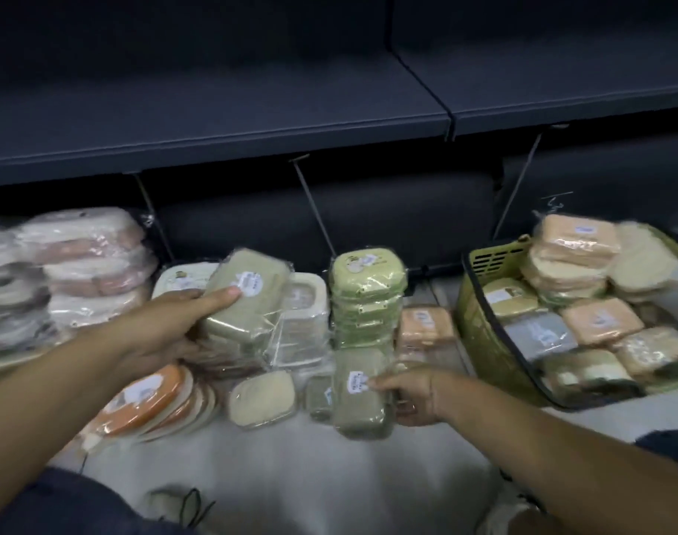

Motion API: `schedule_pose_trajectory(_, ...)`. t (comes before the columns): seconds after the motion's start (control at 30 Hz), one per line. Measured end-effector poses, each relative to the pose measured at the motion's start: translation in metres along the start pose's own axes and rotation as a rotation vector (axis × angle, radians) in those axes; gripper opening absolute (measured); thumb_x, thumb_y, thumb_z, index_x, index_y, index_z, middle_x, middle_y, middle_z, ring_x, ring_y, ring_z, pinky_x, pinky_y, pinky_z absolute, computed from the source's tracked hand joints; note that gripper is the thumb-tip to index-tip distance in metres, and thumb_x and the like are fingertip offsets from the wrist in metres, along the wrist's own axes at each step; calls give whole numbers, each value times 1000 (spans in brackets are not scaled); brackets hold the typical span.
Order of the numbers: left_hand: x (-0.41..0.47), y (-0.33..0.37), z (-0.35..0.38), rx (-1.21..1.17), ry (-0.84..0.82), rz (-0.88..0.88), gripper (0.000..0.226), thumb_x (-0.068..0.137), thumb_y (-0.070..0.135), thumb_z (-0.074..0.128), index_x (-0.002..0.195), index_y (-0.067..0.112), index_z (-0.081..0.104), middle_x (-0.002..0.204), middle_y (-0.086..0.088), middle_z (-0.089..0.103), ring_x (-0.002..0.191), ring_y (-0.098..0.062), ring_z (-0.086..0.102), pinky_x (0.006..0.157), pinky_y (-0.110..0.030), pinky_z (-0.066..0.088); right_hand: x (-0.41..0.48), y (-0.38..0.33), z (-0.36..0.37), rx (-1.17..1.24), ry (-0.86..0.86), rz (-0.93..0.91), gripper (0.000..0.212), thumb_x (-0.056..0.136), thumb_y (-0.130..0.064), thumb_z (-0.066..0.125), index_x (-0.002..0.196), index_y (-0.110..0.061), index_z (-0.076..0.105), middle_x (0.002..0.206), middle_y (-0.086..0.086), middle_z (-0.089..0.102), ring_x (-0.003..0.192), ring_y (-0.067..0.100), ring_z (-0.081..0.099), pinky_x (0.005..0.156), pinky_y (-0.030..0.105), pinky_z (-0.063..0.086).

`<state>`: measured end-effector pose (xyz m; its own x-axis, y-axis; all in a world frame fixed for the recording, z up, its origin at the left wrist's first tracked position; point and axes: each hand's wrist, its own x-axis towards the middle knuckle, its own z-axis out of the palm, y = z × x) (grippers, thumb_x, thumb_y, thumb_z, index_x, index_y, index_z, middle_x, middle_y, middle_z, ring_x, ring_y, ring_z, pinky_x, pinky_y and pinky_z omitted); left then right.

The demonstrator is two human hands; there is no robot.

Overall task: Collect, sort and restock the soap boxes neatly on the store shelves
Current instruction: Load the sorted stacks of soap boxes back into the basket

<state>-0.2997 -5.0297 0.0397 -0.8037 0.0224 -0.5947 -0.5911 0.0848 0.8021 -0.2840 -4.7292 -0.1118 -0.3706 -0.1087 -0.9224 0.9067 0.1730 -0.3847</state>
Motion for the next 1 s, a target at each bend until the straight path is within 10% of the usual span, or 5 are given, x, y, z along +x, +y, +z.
schedule_pose_trajectory(0.47,13,-13,-37,-5,-81,-12,66,58,36,91,114,10,67,114,-18,70,106,-34,67,96,-51,52,102,47,96,895,177,-21,13,90,-22,68,91,-10,63,67,2,67,69,14,59,43,19,51)
schedule_pose_trajectory(0.63,16,-27,-40,29,-136,-22,99,31,48,97,118,12,67,113,-14,71,103,-28,69,94,-42,53,114,50,104,809,167,32,33,89,-30,68,92,2,65,79,15,68,68,24,64,56,31,57)
schedule_pose_trajectory(0.77,19,-32,-40,64,-165,-26,84,40,47,95,115,19,71,116,-9,71,114,-31,63,109,-50,40,105,48,99,629,183,121,45,86,-45,67,86,0,60,79,13,57,68,21,53,66,36,53)
schedule_pose_trajectory(1.0,19,-28,-27,151,-202,-44,64,67,39,87,123,18,64,118,-8,70,113,-27,65,108,-50,42,28,2,92,677,61,-99,47,91,-53,57,88,-6,56,66,10,54,55,19,50,38,22,47)
